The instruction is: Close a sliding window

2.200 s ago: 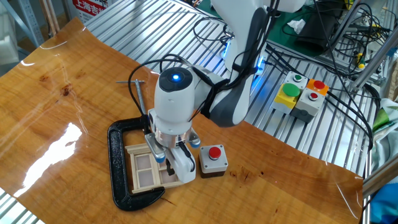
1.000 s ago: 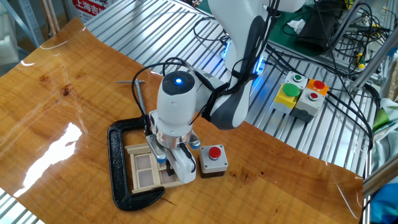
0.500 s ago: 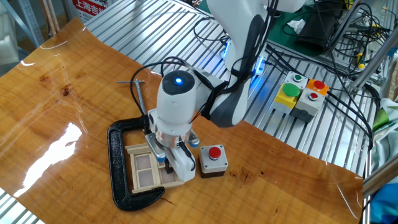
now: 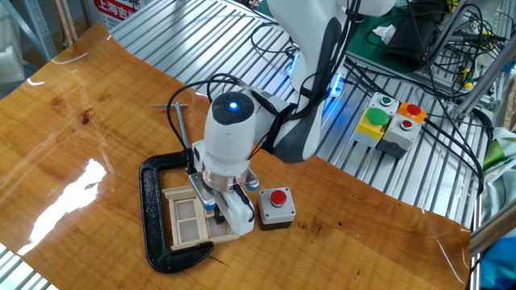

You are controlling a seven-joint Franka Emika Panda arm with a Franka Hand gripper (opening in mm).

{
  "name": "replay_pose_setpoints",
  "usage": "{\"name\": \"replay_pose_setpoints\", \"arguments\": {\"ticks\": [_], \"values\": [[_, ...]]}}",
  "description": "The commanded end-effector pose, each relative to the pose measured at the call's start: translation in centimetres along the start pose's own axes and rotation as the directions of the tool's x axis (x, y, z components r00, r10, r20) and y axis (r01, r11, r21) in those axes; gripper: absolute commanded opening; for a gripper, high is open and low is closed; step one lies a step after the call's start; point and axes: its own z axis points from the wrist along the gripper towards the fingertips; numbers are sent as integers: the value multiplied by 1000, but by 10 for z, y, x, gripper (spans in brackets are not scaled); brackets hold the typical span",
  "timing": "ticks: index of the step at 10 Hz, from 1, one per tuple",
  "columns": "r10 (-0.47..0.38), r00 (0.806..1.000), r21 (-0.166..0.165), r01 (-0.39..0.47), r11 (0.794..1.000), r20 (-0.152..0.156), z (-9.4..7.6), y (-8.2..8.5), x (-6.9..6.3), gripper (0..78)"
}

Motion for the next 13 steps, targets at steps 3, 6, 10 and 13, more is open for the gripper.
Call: {"name": "replay_pose_setpoints", "arguments": {"ticks": [3, 6, 10, 13], "values": [[37, 999, 2, -37, 999, -25, -11, 2, -3, 0], [37, 999, 2, -37, 999, -37, -21, 6, -4, 0], [-41, 997, 53, 44, 998, -64, -41, 9, -6, 0], [-134, 989, 92, 139, 986, -57, -57, 10, -7, 0]]}}
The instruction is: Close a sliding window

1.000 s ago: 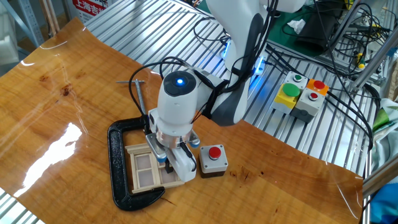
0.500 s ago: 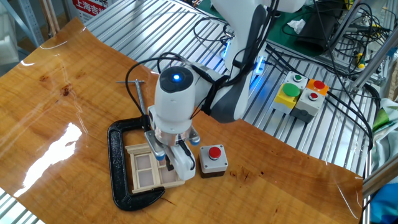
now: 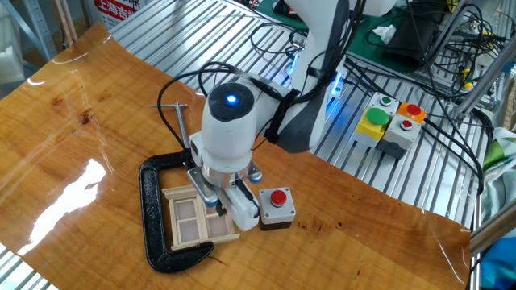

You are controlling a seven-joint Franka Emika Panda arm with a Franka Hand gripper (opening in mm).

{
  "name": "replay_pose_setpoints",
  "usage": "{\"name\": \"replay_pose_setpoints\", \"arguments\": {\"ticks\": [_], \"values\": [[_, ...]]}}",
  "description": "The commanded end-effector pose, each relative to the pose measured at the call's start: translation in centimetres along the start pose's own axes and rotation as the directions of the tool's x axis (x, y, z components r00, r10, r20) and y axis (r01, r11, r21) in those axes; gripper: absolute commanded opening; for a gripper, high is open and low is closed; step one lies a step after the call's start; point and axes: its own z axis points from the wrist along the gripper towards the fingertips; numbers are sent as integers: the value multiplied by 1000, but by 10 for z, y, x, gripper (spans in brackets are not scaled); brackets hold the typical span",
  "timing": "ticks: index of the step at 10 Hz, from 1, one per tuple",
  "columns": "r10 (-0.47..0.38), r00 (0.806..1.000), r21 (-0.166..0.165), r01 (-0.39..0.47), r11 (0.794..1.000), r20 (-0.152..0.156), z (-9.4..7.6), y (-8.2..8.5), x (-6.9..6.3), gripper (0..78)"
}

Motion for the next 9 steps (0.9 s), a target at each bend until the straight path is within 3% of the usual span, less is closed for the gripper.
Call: {"name": "replay_pose_setpoints", "arguments": {"ticks": [1, 6, 9], "values": [[-92, 996, 27, 92, 995, 10, -19, 0, -1, 0], [-256, 966, 29, 256, 966, 16, -50, -5, -1, 0], [-265, 964, 28, 264, 964, 16, -52, -5, -1, 0]]}}
